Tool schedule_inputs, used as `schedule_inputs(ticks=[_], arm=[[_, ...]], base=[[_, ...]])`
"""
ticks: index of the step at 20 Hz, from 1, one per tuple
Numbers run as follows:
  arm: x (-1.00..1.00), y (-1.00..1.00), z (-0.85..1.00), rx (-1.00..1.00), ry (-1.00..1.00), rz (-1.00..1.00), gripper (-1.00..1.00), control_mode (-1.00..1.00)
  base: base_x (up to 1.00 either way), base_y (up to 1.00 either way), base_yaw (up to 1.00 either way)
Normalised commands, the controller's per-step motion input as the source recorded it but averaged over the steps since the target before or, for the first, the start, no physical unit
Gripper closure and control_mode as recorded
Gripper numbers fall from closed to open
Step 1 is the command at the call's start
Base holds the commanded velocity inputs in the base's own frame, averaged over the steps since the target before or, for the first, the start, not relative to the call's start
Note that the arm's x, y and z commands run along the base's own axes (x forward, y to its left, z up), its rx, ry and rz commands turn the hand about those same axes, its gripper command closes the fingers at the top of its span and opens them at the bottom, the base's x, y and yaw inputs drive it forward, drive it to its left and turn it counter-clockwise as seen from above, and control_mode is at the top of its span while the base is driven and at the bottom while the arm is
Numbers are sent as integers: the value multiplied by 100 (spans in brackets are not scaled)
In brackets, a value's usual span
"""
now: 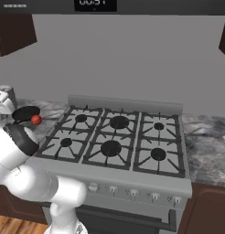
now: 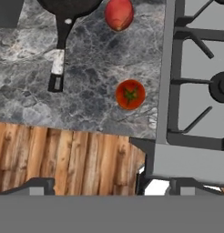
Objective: Place the pan on the rear center burner on the stove. Then place the tomato and the onion in the pan and turn on the rear center burner.
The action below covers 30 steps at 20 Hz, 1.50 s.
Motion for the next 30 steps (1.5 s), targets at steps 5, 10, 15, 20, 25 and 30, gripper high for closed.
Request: schedule_inputs(ticks=[5, 10, 15, 20, 25, 30], arm=[[11, 40, -27, 0, 0, 1, -100, -100], [19, 34, -26, 0, 0, 0, -100, -100], [27, 29, -26, 0, 0, 0, -100, -100], [26, 22, -25, -2, 0, 0, -100, -100], [26, 19, -23, -3, 0, 0, -100, -100], [26, 22, -21, -4, 0, 0, -100, -100]], base=[[0, 0, 0], [0, 0, 0], [0, 0, 0], [0, 0, 0], [0, 0, 0], [0, 0, 0]])
